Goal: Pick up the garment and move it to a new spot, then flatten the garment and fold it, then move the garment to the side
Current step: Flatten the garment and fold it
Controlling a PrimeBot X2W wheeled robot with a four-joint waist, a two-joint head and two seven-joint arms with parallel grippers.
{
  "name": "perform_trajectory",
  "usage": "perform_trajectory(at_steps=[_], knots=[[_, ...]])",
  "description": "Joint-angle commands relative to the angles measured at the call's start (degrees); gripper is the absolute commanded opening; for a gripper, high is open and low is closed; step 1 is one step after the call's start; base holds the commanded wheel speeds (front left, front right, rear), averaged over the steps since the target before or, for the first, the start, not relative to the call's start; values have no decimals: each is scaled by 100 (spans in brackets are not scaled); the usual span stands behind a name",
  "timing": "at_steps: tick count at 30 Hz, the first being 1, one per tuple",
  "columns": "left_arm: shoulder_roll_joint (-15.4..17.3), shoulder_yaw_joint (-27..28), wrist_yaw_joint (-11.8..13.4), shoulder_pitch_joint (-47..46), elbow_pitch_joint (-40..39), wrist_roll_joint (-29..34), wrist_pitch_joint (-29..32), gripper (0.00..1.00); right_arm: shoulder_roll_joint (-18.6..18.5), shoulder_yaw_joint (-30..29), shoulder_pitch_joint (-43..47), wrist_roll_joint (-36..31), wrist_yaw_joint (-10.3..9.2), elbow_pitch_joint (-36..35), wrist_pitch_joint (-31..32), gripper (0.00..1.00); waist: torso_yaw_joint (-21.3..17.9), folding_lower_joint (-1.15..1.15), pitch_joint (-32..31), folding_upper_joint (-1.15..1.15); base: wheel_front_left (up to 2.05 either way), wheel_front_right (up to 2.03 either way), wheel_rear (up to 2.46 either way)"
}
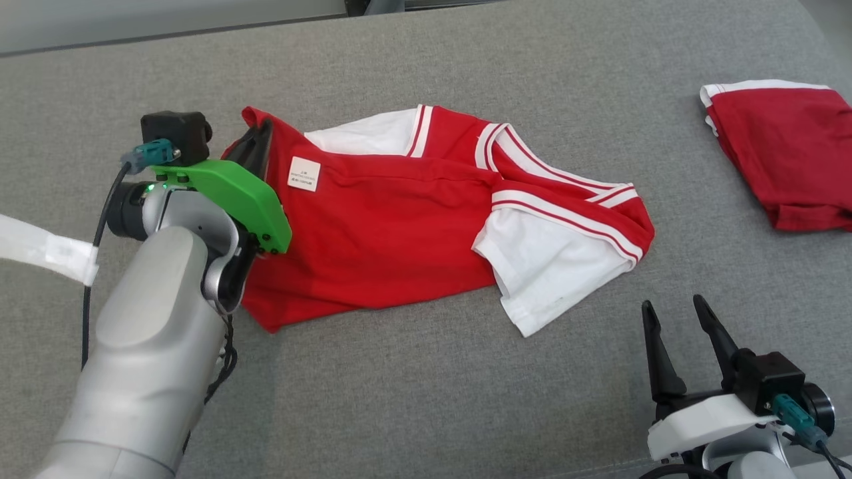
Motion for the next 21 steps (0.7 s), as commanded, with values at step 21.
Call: perform_trajectory(at_steps=[21], knots=[[1090,179,774,5573,-4993,-1720,1207,0,-165,-125,492,54,-8,173,-8,100,880,0,-609,0,0,0,0]])
